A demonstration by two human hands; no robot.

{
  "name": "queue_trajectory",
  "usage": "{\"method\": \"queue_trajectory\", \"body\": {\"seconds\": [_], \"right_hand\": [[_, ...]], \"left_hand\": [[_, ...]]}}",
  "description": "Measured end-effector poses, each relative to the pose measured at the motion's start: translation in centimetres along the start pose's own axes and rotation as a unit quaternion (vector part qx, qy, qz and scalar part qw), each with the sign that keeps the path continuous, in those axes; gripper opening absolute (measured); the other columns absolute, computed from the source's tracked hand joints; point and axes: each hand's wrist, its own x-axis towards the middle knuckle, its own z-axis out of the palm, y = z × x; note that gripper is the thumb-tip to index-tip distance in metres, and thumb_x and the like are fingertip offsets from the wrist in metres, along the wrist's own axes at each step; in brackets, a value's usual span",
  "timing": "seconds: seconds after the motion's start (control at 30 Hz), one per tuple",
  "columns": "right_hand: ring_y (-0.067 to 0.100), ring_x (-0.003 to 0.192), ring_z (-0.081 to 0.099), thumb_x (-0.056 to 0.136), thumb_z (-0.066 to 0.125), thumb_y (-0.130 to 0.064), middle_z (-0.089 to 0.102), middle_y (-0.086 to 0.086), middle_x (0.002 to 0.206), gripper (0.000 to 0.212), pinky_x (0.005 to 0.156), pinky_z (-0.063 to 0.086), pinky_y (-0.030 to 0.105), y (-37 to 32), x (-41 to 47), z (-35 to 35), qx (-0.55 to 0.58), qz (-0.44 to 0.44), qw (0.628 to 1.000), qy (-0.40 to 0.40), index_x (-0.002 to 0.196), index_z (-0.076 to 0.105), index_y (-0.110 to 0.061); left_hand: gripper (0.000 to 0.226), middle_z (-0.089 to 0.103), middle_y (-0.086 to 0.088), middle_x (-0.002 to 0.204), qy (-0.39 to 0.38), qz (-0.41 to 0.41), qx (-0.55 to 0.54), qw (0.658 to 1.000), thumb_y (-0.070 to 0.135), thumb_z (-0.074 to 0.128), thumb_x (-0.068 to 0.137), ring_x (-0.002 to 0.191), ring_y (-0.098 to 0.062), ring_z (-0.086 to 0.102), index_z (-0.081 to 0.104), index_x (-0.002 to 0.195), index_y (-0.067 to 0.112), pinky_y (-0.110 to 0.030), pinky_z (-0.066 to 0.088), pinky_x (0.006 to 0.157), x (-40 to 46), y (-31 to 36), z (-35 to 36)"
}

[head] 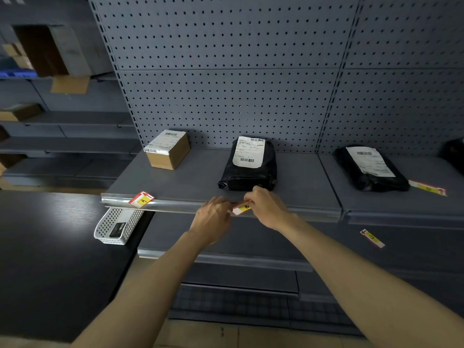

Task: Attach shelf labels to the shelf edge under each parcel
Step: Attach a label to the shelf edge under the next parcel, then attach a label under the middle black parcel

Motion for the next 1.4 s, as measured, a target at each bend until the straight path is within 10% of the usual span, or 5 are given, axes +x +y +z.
{"method": "queue_trajectory", "body": {"seconds": [0.27,0.77,1.4], "right_hand": [[0.031,0.092,0.061,0.095,0.051,-0.033,0.053,0.01,0.112,0.034,0.07,0.051,0.041,-0.2,-1.4,-1.9,-0.042,0.005,0.999,0.034,0.12,0.048,-0.011],[0.027,0.101,0.057,0.091,0.051,-0.05,0.062,0.01,0.109,0.048,0.084,0.047,0.039,11.5,-11.5,-12.4,-0.101,0.05,0.984,0.14,0.112,0.061,-0.009],[0.027,0.075,0.061,0.089,0.057,-0.045,0.062,0.006,0.084,0.035,0.06,0.039,0.032,35.1,-28.6,-11.3,-0.046,0.163,0.983,0.063,0.076,0.054,-0.013]], "left_hand": [[0.025,0.062,-0.007,0.113,-0.02,-0.008,0.033,0.999,0.018,0.055,0.088,0.105,-0.027,0.058,0.064,0.111,0.012,-0.04,0.051,0.08,0.8,1.4,-3.0],[0.028,0.064,-0.011,0.096,0.052,0.037,0.052,0.997,0.03,0.057,0.086,0.097,-0.031,0.057,0.062,0.101,0.007,-0.043,0.049,0.076,7.3,17.6,-5.3],[0.021,0.067,-0.008,0.104,-0.109,0.097,-0.027,0.989,0.027,0.05,0.09,0.09,-0.031,0.063,0.06,0.099,0.011,-0.038,0.047,0.071,8.0,43.8,13.2]]}}
